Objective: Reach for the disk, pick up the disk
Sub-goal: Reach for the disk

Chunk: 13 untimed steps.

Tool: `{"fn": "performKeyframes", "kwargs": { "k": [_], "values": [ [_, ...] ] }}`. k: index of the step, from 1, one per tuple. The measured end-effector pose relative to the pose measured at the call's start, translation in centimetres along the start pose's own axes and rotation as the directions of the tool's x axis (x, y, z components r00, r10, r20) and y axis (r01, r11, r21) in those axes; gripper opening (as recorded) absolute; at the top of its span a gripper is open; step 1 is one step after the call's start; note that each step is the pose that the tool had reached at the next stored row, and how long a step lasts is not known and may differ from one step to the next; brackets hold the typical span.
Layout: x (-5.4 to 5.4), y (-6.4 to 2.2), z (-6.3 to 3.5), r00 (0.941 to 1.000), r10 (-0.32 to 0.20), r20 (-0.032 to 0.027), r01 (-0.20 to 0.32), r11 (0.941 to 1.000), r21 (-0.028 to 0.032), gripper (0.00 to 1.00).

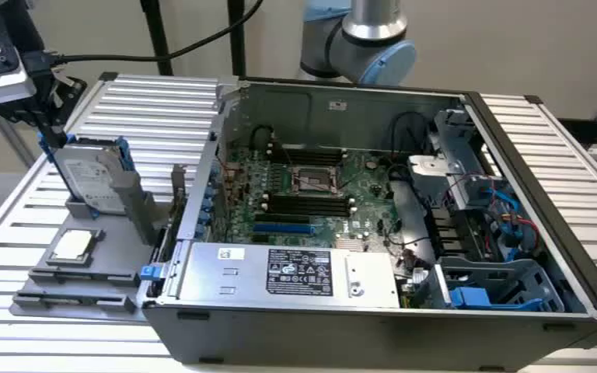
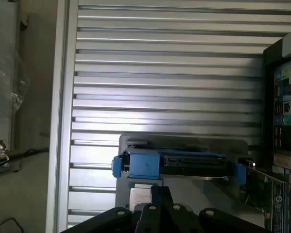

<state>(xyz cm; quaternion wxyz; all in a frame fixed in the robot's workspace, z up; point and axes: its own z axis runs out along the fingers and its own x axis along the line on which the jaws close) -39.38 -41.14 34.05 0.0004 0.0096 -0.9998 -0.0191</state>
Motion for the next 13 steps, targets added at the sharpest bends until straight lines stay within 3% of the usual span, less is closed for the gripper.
{"fn": "performKeyframes", "kwargs": {
  "k": [13],
  "values": [
    [0.02, 0.05, 0.0, 1.0, 0.0, 0.0, 0.0, 1.0, 0.0, 0.11]
  ]
}}
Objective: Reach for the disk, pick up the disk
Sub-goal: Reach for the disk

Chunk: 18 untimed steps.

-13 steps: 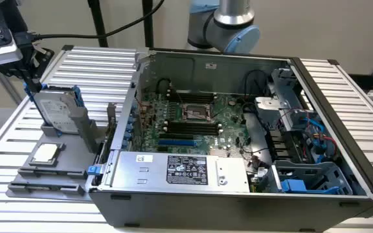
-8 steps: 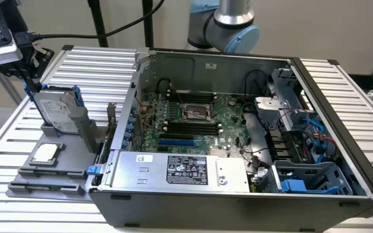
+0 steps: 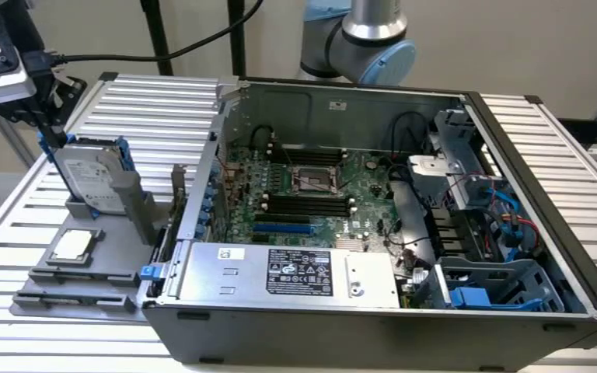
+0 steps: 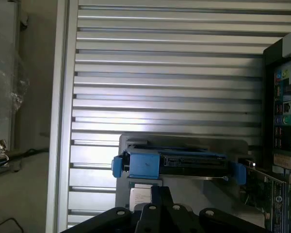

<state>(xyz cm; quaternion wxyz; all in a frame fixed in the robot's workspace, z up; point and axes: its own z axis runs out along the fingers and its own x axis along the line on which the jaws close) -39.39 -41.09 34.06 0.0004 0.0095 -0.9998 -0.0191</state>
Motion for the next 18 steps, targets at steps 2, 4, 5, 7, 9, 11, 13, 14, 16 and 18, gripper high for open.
{"fn": "performKeyframes", "kwargs": {
  "k": [2, 4, 5, 7, 9, 11, 13, 14, 16, 18],
  "values": [
    [0.0, 0.26, -0.08, 1.0, 0.0, -0.0001, 0.0, 1.0, 0.0, 0.11],
    [0.1, 0.74, -0.23, 1.0, 0.0, -0.0001, 0.0, 1.0, 0.0004, 0.11],
    [0.1, 1.0, -0.3, 1.0, 0.0, -0.0001, 0.0, 1.0, 0.0006, 0.11],
    [0.2, 1.54, -0.39, 1.0, 0.0, 0.0, 0.0, 1.0, 0.0011, 0.11],
    [0.3, 2.1, -0.4, 1.0, 0.0, 0.0001, 0.0, 1.0, 0.0021, 0.11],
    [0.5, 2.55, -0.39, 1.0, 0.0, 0.0, 0.0, 1.0, 0.0031, 0.11],
    [0.6, 2.98, -0.38, 1.0, -0.003, -0.0003, 0.003, 1.0, 0.004, 0.11],
    [0.6, 3.15, -0.38, 1.0, -0.009, -0.0005, 0.009, 1.0, 0.0042, 0.11],
    [0.6, 3.34, -0.37, 0.9995, -0.032, -0.0014, 0.032, 0.9995, 0.0044, 0.11],
    [0.6, 3.38, -0.36, 0.9978, -0.066, -0.0026, 0.066, 0.9978, 0.0042, 0.11]
  ]
}}
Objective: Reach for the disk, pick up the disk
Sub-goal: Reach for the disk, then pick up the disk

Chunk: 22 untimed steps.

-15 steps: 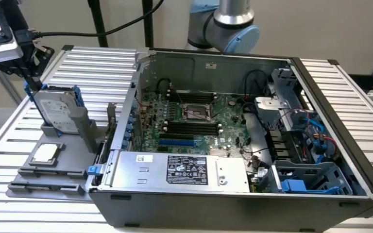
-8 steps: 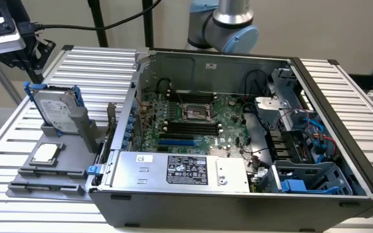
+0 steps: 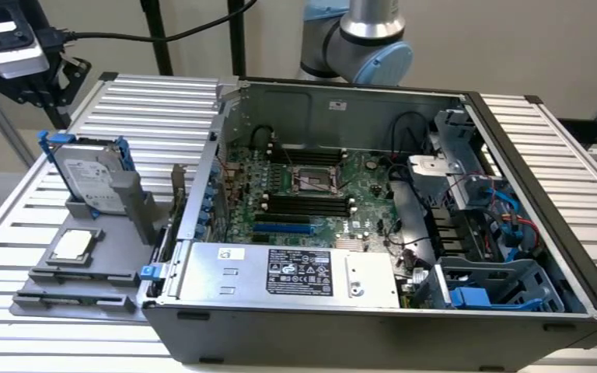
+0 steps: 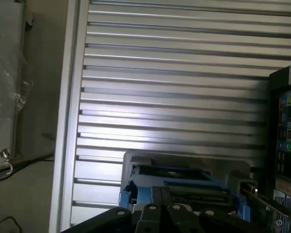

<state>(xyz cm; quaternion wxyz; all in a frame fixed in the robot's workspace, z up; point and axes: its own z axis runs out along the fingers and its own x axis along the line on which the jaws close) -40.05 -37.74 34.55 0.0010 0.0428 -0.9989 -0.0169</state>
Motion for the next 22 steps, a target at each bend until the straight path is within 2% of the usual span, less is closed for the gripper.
{"fn": "performKeyframes", "kwargs": {
  "k": [5, 8, 11, 14, 17, 22],
  "values": [
    [0.01, 0.02, -0.05, 0.996, -0.09, -0.0031, 0.09, 0.996, 0.0, 0.11],
    [0.0, 0.03, -0.1, 0.9895, -0.145, -0.0049, 0.145, 0.9895, -0.0003, 0.11],
    [0.0, 0.02, -0.15, 0.9801, -0.198, -0.0068, 0.198, 0.9801, -0.0005, 0.11],
    [0.0, 0.03, -0.2, 0.968, -0.251, -0.0086, 0.251, 0.968, -0.0009, 0.11],
    [0.0, 0.03, -0.26, 0.9529, -0.303, -0.0104, 0.303, 0.9529, -0.0013, 0.11],
    [0.0, 0.03, -0.34, 0.9211, -0.389, -0.0133, 0.389, 0.9212, -0.0024, 0.11]
  ]
}}
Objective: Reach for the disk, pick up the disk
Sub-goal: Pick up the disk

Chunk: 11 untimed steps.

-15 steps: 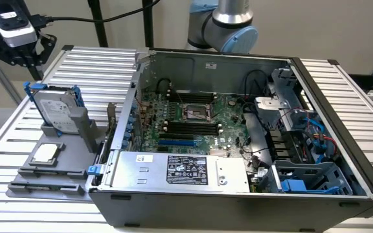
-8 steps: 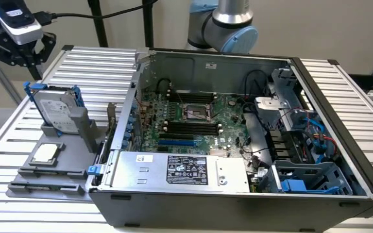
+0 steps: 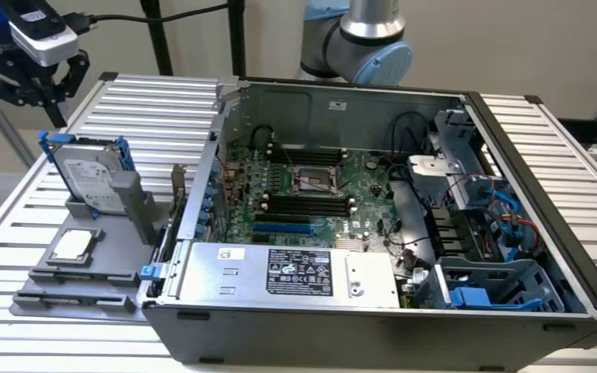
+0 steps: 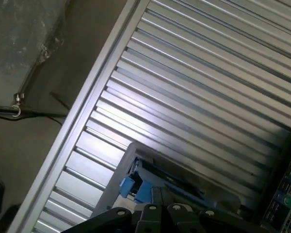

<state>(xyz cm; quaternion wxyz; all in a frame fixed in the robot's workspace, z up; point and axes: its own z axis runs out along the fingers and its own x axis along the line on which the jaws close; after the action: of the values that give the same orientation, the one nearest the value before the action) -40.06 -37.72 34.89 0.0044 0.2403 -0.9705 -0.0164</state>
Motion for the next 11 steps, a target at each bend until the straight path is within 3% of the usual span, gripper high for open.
{"fn": "performKeyframes", "kwargs": {
  "k": [6, 11],
  "values": [
    [0.0, 0.0, -0.1, 0.9941, -0.109, -0.0037, 0.109, 0.9941, -0.0001, 0.11],
    [0.0, 0.0, -0.18, 0.9801, -0.199, -0.0069, 0.199, 0.9801, -0.0005, 0.11]
  ]
}}
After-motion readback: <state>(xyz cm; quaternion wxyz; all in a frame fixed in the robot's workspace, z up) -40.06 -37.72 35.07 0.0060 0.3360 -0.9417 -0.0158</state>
